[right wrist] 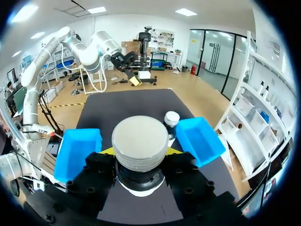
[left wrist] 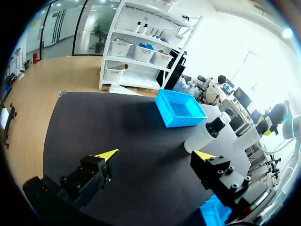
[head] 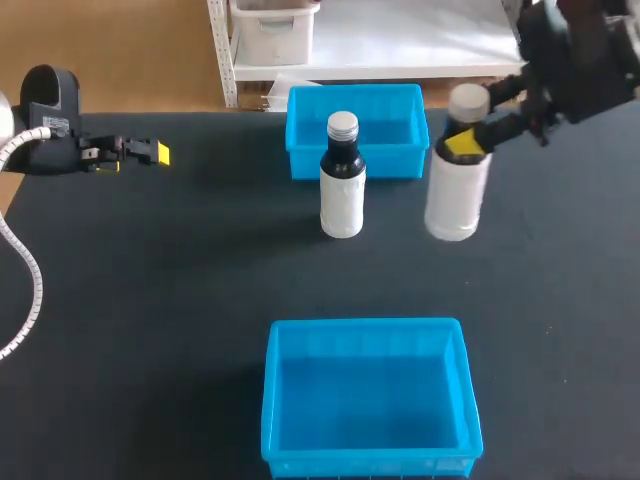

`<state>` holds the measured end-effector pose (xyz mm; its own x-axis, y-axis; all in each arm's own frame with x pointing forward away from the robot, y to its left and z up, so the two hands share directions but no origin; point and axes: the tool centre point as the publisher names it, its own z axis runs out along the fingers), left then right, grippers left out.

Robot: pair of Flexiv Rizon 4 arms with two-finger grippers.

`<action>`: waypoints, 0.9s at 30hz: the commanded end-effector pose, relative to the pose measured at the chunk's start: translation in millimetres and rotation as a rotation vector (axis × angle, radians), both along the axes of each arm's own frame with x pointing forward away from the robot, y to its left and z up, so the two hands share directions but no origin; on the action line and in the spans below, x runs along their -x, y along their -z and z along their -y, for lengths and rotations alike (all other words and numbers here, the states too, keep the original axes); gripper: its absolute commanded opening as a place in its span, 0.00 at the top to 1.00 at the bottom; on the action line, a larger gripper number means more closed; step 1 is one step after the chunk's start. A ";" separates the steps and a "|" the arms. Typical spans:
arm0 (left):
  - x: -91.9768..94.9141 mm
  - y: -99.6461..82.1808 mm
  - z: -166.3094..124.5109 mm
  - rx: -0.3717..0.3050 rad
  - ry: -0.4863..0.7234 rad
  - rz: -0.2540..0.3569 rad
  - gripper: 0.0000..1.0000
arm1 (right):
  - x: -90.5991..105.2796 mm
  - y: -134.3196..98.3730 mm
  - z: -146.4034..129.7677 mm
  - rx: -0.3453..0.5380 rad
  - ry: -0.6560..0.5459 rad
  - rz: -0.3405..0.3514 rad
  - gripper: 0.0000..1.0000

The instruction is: Pick up the bottle, and place it in the far bin if it is heavy, or in the near bin if it is light.

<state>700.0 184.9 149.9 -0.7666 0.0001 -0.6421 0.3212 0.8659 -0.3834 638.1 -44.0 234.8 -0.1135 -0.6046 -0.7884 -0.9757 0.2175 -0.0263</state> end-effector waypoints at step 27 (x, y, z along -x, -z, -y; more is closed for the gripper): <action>0.0 0.0 0.0 0.000 0.000 0.000 0.00 | 50.4 -17.1 59.4 -0.002 0.047 -0.028 1.00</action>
